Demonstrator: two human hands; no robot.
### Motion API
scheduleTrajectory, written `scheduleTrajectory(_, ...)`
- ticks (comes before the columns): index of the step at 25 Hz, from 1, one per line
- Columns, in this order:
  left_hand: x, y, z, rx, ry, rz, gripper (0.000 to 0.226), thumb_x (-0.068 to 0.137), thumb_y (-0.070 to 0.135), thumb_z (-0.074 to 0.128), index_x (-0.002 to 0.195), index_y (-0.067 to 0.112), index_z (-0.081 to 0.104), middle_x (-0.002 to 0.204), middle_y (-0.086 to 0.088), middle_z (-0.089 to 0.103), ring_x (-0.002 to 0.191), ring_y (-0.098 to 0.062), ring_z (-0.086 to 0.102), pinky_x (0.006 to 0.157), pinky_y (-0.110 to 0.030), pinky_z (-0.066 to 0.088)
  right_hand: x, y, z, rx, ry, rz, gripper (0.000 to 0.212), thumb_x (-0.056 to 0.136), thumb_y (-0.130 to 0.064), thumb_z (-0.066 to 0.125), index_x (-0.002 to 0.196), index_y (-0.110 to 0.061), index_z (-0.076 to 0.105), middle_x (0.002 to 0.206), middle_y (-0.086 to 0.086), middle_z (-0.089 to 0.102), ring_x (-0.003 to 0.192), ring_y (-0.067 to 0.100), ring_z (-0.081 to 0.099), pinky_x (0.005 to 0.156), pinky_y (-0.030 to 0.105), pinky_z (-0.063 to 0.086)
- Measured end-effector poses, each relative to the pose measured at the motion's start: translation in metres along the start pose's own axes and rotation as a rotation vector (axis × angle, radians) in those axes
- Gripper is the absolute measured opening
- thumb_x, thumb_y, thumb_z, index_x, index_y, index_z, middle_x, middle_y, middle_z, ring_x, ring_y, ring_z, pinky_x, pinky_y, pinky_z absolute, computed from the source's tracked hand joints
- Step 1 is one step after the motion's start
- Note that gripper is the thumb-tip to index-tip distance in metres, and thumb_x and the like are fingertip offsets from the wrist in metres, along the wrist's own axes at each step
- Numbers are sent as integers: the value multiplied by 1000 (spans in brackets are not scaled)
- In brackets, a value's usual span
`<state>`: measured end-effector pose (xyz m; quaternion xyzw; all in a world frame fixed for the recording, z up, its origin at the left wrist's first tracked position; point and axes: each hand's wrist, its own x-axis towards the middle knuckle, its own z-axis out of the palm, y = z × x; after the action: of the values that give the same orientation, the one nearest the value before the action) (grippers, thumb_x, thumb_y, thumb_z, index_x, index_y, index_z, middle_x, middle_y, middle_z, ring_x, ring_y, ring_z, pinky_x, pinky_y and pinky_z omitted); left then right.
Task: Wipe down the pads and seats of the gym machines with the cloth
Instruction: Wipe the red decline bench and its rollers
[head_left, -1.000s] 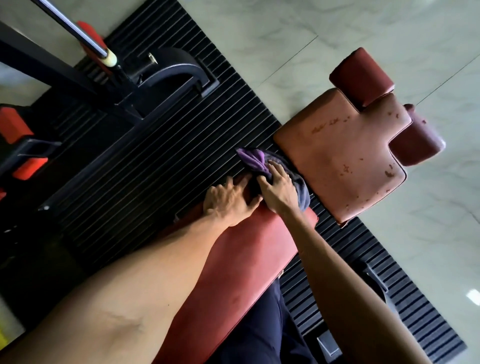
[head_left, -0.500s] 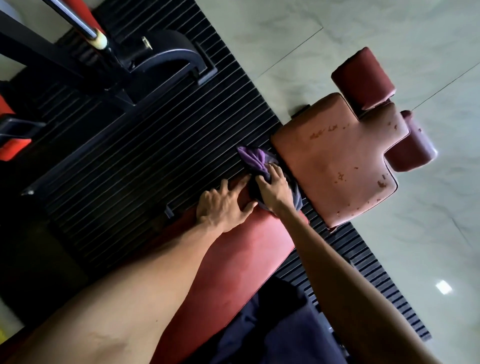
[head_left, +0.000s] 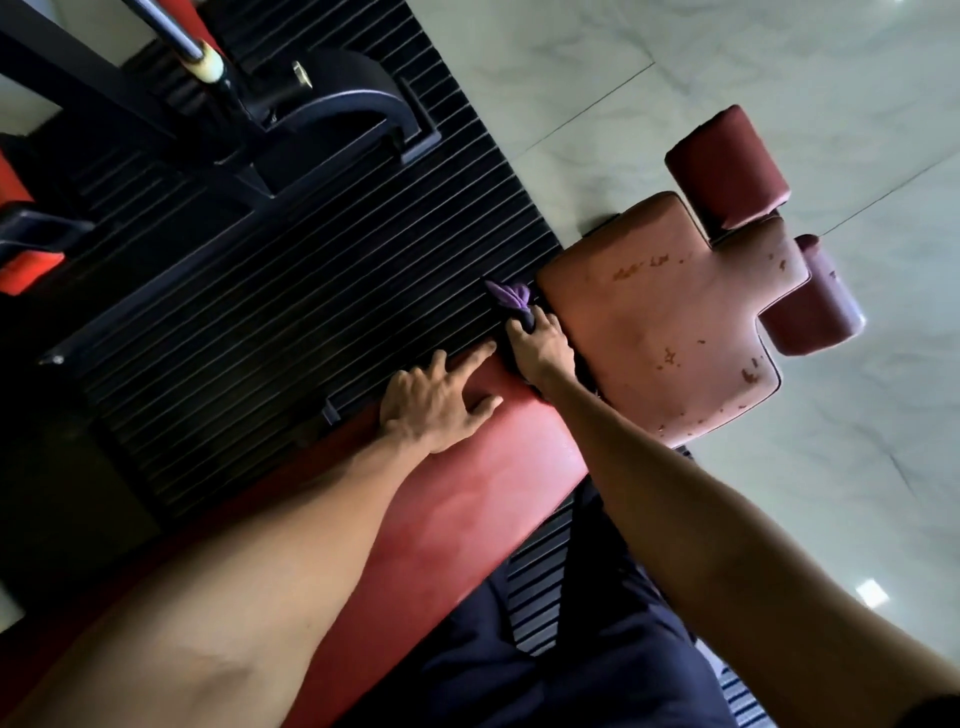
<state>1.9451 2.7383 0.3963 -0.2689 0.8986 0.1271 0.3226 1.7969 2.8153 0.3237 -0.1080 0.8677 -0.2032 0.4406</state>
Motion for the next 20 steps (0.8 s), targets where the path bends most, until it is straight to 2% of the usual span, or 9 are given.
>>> scheduleTrajectory(5, -9, 7, -16, -28, -91, -31, 71, 93, 76, 29, 153, 56, -5, 152, -18, 39, 115, -41, 61, 93, -46, 44, -32, 29, -14, -117, 42, -256, 59, 95, -24, 56, 152, -19, 41, 157, 7, 37, 138, 35, 43, 109, 46, 42)
scheduleTrajectory(7, -6, 8, -17, -50, -134, -56, 72, 93, 76, 30, 152, 57, -5, 155, -18, 34, 121, -41, 57, 97, -47, 43, -32, 33, -29, -247, 1, -329, 66, 94, -19, 56, 156, -26, 35, 164, 8, 26, 150, 35, 27, 116, 49, 36)
scheduleTrajectory(9, -3, 13, -15, -68, -135, -73, 73, 94, 73, 34, 155, 52, 0, 154, -16, 35, 126, -41, 52, 102, -49, 39, -34, 32, -47, -375, 15, -402, 71, 94, -14, 54, 158, -34, 31, 168, 5, 17, 155, 34, 12, 117, 52, 34)
scheduleTrajectory(14, 31, 54, -4, -66, -25, -135, 70, 98, 60, 37, 159, 31, 17, 147, -15, 41, 126, -41, 48, 105, -52, 36, 4, 43, -83, -559, 195, -604, 69, 86, -3, 61, 148, -32, 51, 164, 12, 30, 152, 47, 15, 117, 66, 27)
scheduleTrajectory(16, 55, 73, -1, -74, -41, -163, 64, 100, 58, 35, 157, 30, 24, 146, -15, 43, 127, -40, 47, 104, -52, 36, 24, 60, -80, -682, 169, -627, 63, 90, -16, 65, 148, -35, 50, 167, 10, 22, 153, 47, 8, 120, 69, 14)
scheduleTrajectory(18, 78, 89, 6, -77, -46, -224, 58, 101, 59, 31, 152, 32, 33, 142, -13, 47, 123, -40, 50, 101, -51, 38, 44, 78, -70, -774, 156, -692, 57, 96, -44, 58, 151, -41, 43, 169, 7, 13, 154, 46, 1, 120, 70, -3)
scheduleTrajectory(20, 90, 95, 12, -28, -2, -281, 55, 101, 59, 28, 148, 33, 37, 132, -11, 55, 113, -38, 56, 93, -47, 43, 58, 79, -61, -846, 170, -768, 57, 95, -55, 54, 149, -41, 45, 170, 6, 13, 153, 48, 1, 117, 73, -6)
